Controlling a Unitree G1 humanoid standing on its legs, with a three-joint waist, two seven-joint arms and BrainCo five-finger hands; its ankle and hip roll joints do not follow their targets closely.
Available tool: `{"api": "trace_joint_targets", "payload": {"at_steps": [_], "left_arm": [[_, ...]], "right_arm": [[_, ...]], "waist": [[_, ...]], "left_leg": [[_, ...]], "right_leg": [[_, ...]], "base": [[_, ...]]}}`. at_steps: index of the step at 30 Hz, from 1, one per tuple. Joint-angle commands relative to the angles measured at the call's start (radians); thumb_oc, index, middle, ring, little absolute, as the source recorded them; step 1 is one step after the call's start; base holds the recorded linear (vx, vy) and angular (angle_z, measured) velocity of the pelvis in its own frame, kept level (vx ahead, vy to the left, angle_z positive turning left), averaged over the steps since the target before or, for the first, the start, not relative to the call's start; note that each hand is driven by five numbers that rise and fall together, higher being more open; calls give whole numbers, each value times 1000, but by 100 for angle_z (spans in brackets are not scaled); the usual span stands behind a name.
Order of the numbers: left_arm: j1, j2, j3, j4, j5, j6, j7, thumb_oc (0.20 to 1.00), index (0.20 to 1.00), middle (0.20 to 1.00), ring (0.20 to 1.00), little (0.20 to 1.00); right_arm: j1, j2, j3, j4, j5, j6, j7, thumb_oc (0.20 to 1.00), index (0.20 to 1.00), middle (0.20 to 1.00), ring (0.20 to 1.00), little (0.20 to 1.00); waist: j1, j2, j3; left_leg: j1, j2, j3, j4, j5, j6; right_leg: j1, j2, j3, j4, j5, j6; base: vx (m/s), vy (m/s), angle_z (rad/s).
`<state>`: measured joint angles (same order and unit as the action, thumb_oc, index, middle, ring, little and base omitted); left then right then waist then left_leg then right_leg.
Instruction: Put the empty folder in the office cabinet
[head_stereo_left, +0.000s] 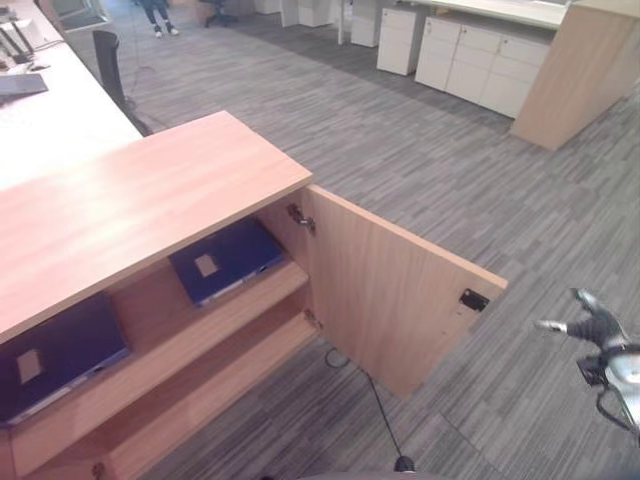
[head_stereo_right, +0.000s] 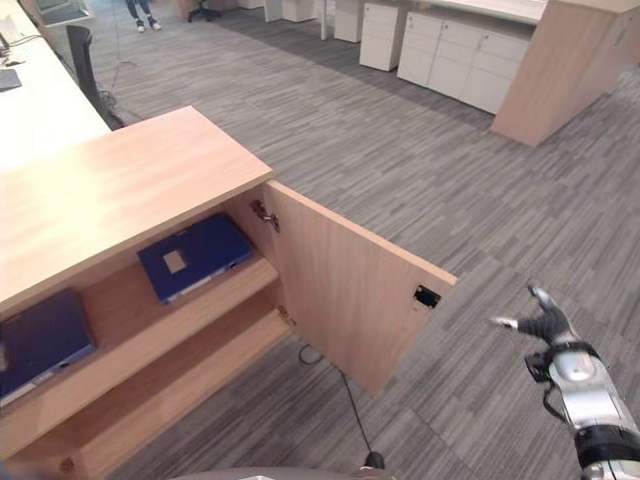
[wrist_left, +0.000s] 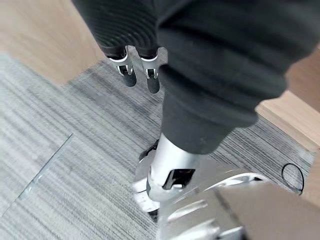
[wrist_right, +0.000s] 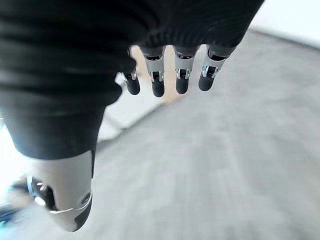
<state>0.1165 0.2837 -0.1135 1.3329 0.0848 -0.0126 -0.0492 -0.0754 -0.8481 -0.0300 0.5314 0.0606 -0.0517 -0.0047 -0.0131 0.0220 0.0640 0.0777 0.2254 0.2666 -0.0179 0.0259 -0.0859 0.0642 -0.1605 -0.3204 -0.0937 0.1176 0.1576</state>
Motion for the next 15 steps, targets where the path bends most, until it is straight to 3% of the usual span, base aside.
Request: {"api": "trace_joint_targets", "payload": {"at_steps": [1, 6, 15], "left_arm": [[3, 43, 23, 27, -21, -5, 16, 1000, 1000, 1000, 1000, 1000], [10, 39, 30, 28, -19, -7, 17, 1000, 1000, 1000, 1000, 1000], [41, 44, 85, 46, -24, -13, 19, 1000, 1000, 1000, 1000, 1000]], "right_arm": [[-74, -13, 47, -64, 71, -66, -13, 1000, 1000, 1000, 1000, 1000], [-61, 1, 61, -144, 78, -76, 9, 1000, 1000, 1000, 1000, 1000], [-134, 60, 265, -354, 168, -121, 132, 1000, 1000, 1000, 1000, 1000]], "waist": [[27, -64, -4], [44, -59, -2], [87, -62, -1]], "left_leg": [[-18, -13, -46, -51, 52, -15], [-18, -9, -59, -49, 61, -21], [-35, 4, -71, -31, 66, -30]], "right_leg": [[21, 101, 7, 55, -170, -75], [43, 105, -15, 47, -177, -82], [55, 128, -27, 19, -178, -95]], "base": [[15, -66, 23], [8, -32, 23], [-9, -27, 6]]}}
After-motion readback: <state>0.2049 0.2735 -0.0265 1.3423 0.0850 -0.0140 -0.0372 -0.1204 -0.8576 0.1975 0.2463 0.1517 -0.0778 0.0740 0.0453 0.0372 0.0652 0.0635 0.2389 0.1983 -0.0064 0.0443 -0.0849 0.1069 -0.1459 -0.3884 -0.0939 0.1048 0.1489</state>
